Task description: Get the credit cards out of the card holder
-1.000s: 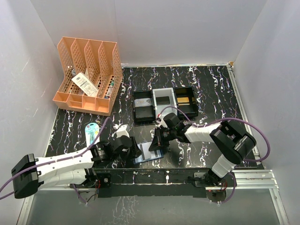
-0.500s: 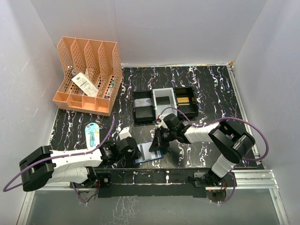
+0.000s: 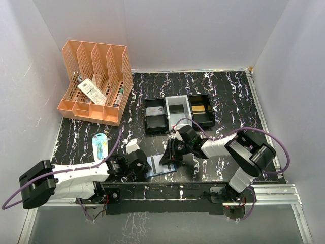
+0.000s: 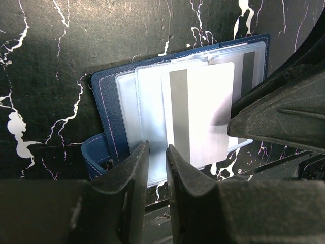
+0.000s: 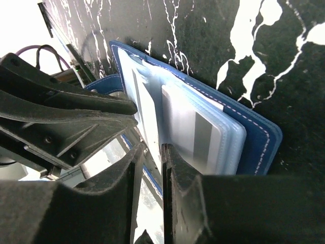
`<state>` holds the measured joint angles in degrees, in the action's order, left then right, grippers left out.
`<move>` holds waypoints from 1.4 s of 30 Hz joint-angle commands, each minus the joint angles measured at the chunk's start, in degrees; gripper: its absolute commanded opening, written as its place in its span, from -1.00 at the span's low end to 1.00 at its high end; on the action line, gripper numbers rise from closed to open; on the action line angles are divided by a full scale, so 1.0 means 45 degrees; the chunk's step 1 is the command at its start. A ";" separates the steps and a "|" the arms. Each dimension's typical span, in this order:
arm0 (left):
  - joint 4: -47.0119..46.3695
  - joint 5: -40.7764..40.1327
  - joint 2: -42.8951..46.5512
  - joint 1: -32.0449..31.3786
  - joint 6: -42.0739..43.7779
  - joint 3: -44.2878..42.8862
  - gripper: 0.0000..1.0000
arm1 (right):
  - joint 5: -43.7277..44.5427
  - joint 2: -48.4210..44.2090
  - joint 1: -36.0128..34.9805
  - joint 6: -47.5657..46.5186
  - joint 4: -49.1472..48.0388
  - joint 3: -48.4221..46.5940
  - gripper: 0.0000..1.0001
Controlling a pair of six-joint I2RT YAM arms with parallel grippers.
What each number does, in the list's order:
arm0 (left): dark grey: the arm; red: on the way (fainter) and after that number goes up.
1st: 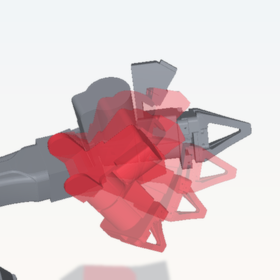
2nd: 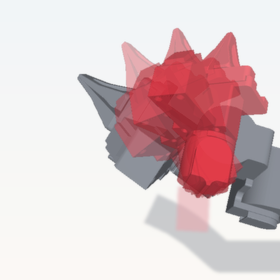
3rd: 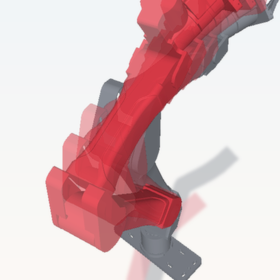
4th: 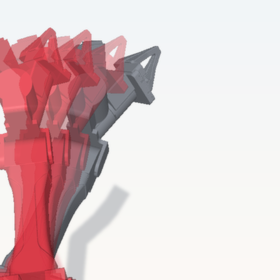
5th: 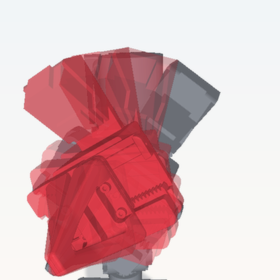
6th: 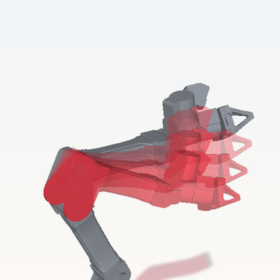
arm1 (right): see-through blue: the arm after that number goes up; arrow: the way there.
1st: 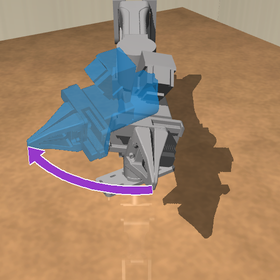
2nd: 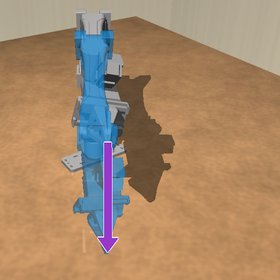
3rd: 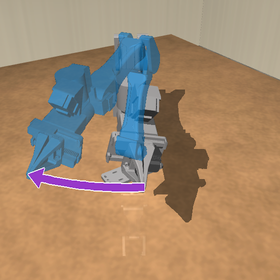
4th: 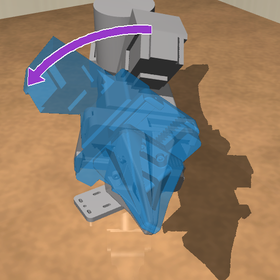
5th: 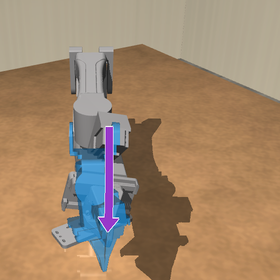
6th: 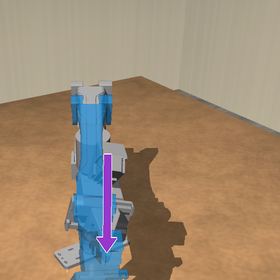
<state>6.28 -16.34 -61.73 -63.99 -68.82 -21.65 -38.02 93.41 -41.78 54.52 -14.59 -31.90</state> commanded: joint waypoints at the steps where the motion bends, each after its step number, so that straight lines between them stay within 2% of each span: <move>1: 0.0732 -0.0385 -0.0354 -0.0058 0.0103 -0.0080 -0.62 | -0.0420 0.0309 0.0004 0.0677 -0.1931 0.0089 -0.60; 4: 0.0771 -0.0358 -0.0472 -0.0062 0.0133 -0.0147 -0.63 | -0.0426 0.0422 -0.0001 0.0659 -0.2010 0.0044 -0.60; 13: 0.1203 -0.0571 -0.0255 -0.0058 0.0085 -0.0209 -0.65 | -0.0250 0.0332 -0.0004 0.0293 -0.1386 0.0034 -1.00; 20: 0.1817 -0.0788 0.0101 -0.0058 -0.0043 -0.0154 -0.66 | 0.0363 -0.0483 0.0043 -0.0288 -0.0131 -0.0033 -1.00; 30: 0.1930 -0.0940 0.0859 -0.0058 0.0020 -0.0073 -0.65 | 0.0149 -0.1197 0.0321 -0.0755 0.0711 -0.0020 -1.00; 36: 0.1506 -0.0572 0.1293 -0.0058 0.0996 -0.1029 -0.44 | 0.0148 -0.0940 0.0320 -0.0546 0.0449 0.0038 -1.00; 38: 0.0944 -0.0251 0.1388 -0.0058 0.1496 -0.1350 -0.34 | 0.0148 -0.0875 0.0323 -0.0525 0.0407 0.0005 -1.00; 42: -0.0799 0.0733 0.1059 -0.0056 0.2258 -0.1651 -0.25 | 0.0130 -0.0717 0.0322 -0.0486 0.0319 -0.0055 -1.00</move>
<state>10.24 -16.53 -56.97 -63.99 -63.40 -26.06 -37.47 89.62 -40.49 52.45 -10.90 -31.64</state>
